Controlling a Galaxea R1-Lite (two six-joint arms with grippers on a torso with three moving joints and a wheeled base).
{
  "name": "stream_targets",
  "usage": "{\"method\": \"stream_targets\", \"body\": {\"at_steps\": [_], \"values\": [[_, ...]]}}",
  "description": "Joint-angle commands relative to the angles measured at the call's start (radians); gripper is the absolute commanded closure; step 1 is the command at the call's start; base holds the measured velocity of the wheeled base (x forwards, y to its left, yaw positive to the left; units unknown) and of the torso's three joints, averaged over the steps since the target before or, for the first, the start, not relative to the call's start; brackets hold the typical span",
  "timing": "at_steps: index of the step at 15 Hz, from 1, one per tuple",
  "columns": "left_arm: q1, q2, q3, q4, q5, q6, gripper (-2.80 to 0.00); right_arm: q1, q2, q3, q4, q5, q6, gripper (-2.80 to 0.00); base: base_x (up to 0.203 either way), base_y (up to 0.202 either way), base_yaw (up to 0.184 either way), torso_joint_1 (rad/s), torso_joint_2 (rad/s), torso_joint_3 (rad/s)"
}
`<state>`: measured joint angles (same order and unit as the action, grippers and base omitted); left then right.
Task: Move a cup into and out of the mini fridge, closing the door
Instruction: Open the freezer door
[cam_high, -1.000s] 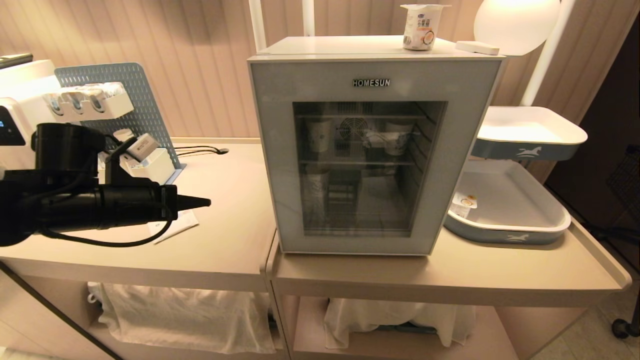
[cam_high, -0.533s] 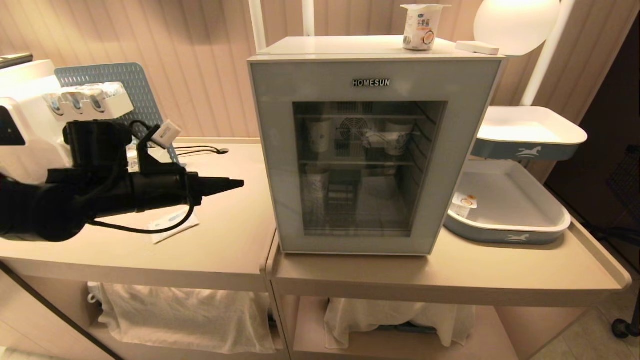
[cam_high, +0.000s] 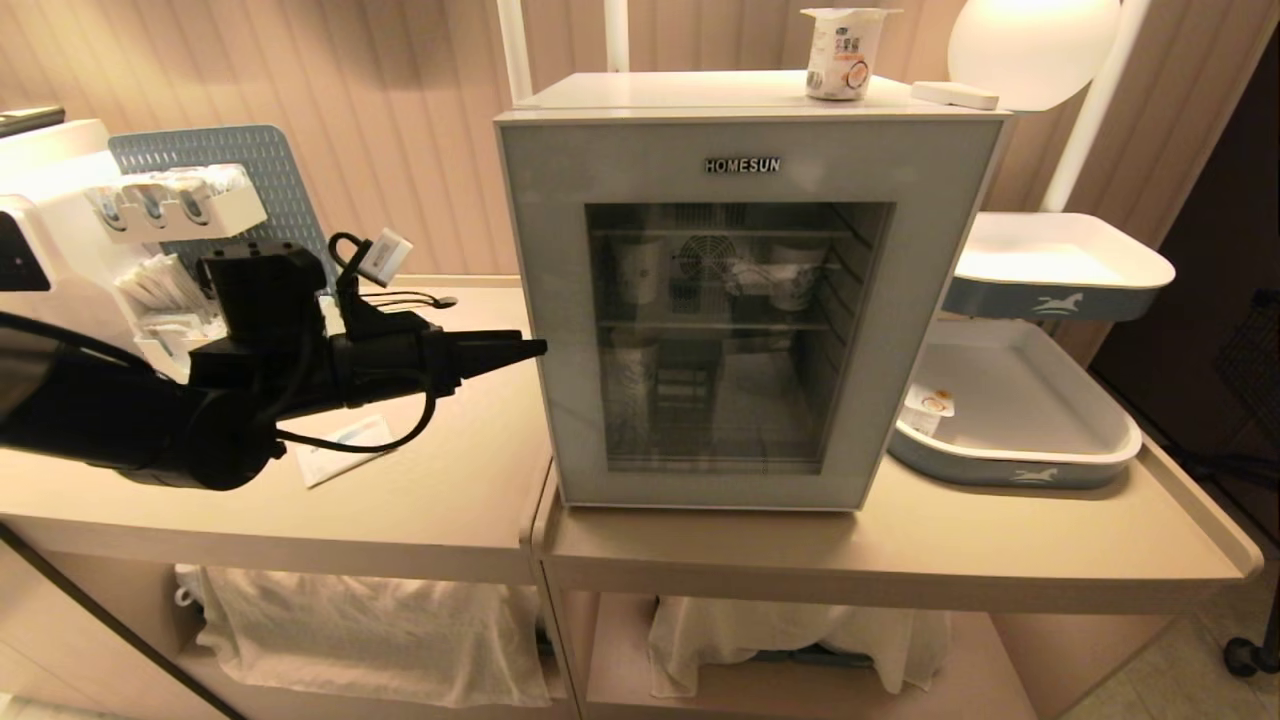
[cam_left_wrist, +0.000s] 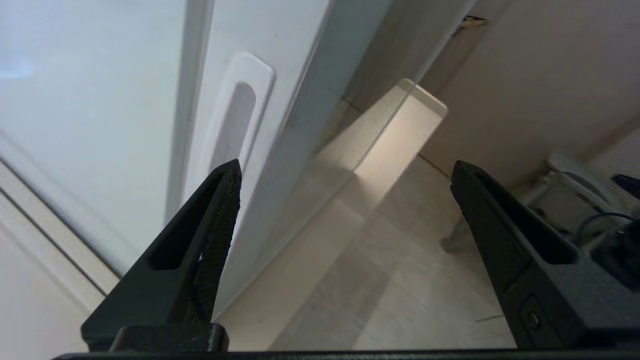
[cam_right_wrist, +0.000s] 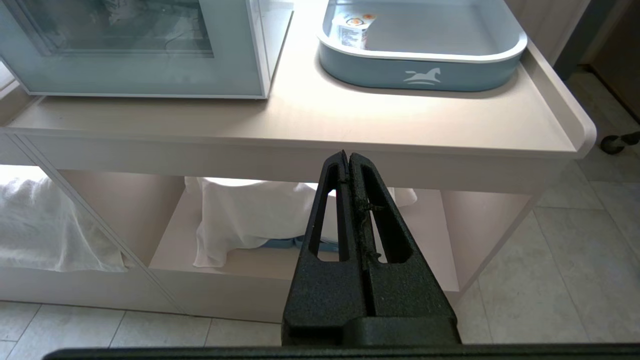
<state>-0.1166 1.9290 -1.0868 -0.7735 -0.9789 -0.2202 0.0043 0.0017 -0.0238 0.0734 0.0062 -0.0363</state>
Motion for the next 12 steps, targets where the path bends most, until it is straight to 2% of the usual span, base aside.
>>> {"method": "stream_targets", "body": {"at_steps": [1, 5, 12], "values": [[-0.002, 0.013, -0.004, -0.006, -0.012, -0.008, -2.80, 0.000, 0.000, 0.000, 0.000, 0.000, -0.001, 0.00, 0.000, 0.000, 0.000, 0.000, 0.00, 0.000], [-0.002, 0.014, -0.005, -0.006, -0.029, -0.032, -2.80, 0.000, 0.000, -0.001, 0.000, 0.000, -0.001, 0.00, 0.000, 0.000, 0.000, 0.000, 0.00, 0.000], [-0.011, 0.044, -0.067, -0.001, -0.044, -0.033, -2.80, 0.000, 0.000, -0.001, 0.000, 0.000, -0.001, 0.00, 0.000, 0.000, 0.000, 0.000, 0.00, 0.000]]}}
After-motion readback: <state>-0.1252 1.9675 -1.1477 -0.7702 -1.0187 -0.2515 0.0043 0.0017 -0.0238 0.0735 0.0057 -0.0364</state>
